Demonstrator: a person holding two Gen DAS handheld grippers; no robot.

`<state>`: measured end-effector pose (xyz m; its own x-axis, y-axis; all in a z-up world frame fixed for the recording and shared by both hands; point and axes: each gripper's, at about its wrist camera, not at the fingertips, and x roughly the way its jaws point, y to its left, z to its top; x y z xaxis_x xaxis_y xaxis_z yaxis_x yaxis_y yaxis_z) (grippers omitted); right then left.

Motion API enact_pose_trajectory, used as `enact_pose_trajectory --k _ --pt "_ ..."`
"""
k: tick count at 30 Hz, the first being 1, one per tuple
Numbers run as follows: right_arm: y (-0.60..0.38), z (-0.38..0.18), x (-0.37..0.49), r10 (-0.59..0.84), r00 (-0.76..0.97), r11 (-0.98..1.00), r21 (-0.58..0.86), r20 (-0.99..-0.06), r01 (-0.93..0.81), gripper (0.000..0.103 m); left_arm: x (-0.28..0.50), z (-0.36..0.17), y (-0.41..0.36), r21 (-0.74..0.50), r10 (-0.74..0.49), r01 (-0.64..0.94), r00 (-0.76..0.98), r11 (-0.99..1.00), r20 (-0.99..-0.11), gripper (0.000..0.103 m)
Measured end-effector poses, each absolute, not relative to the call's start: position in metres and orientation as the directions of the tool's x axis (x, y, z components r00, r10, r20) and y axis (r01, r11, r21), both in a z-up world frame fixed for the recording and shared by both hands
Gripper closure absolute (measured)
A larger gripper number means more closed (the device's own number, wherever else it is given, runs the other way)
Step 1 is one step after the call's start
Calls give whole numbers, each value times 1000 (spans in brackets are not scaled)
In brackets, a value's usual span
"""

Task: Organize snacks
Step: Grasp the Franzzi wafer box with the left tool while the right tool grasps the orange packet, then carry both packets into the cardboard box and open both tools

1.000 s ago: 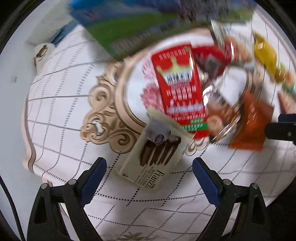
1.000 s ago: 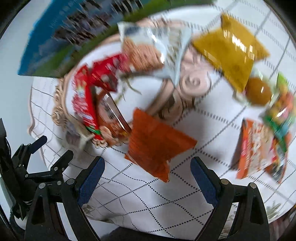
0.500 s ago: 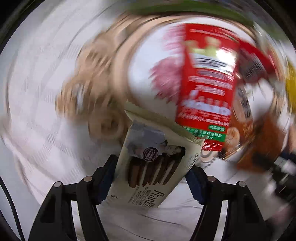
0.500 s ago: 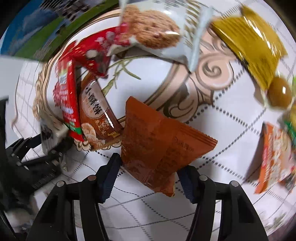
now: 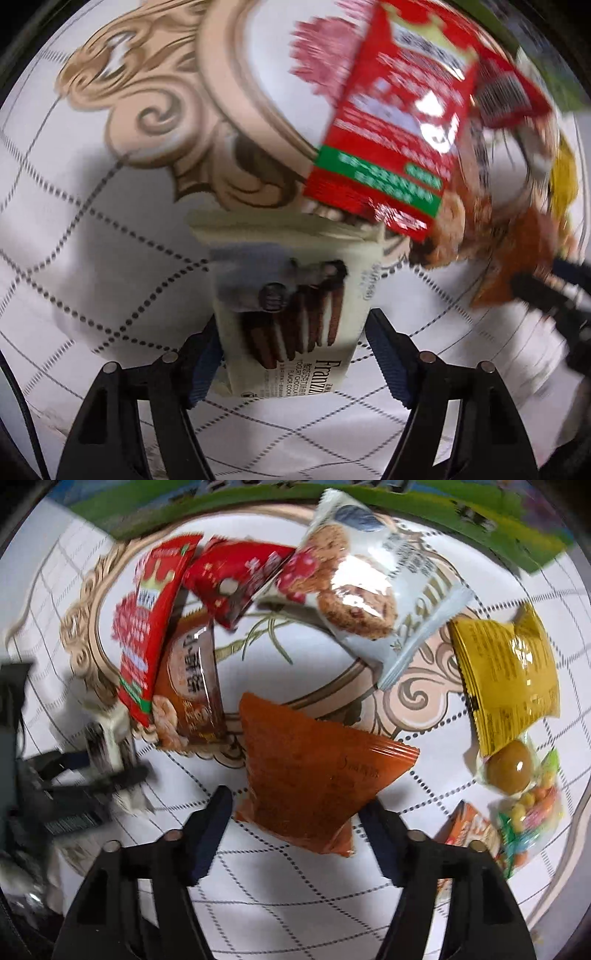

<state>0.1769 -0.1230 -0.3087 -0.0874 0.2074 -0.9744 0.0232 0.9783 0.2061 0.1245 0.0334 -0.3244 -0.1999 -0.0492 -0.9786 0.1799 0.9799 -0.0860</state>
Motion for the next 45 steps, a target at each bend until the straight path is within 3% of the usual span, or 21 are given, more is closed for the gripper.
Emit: enact_pose_trajectory --k 3,5,6,8,10,14,17,20,27,37,42,45 --pt "-132 -310 174 237 -65 967 229 -969 112 29 124 -321 25 -71 -45 156 -163 985 -986 30" --pt "-144 -312 171 256 -44 956 247 -966 157 29 123 -315 29 -56 -46 85 -118 995 -992 44" --pt "-147 -311 170 262 -27 951 253 -965 178 30 124 -311 37 -63 -57 46 -107 997 -993 45" --pt "-155 -308 169 242 4 954 239 -970 183 48 128 -307 51 -82 -86 -48 -86 995 -993 45" --pt "-161 -310 168 221 -13 966 218 -975 138 53 129 -309 53 -95 -101 -74 -83 993 -991 44" --pt "-151 -317 173 201 -56 978 197 -978 67 51 138 -320 44 -70 -70 -6 -113 998 -991 41" --pt "-158 -321 170 210 -45 973 204 -977 110 39 140 -318 34 -29 -23 62 -106 998 -994 41" --pt "-161 -333 168 213 -59 968 202 -975 151 38 140 -312 29 3 7 70 -62 998 -998 45" --pt "-174 -332 152 238 -11 958 233 -971 170 54 128 -281 10 23 22 53 26 998 -999 47" --pt "-208 -229 160 396 87 907 404 -914 117 55 144 -164 -33 -161 -173 87 156 983 -973 47" --pt "-219 -156 199 422 183 894 441 -888 80 55 207 -104 -26 -233 -261 147 220 961 -940 46" --pt "-233 -124 241 393 233 907 417 -890 60 55 253 -79 -50 -212 -257 190 254 959 -932 46"
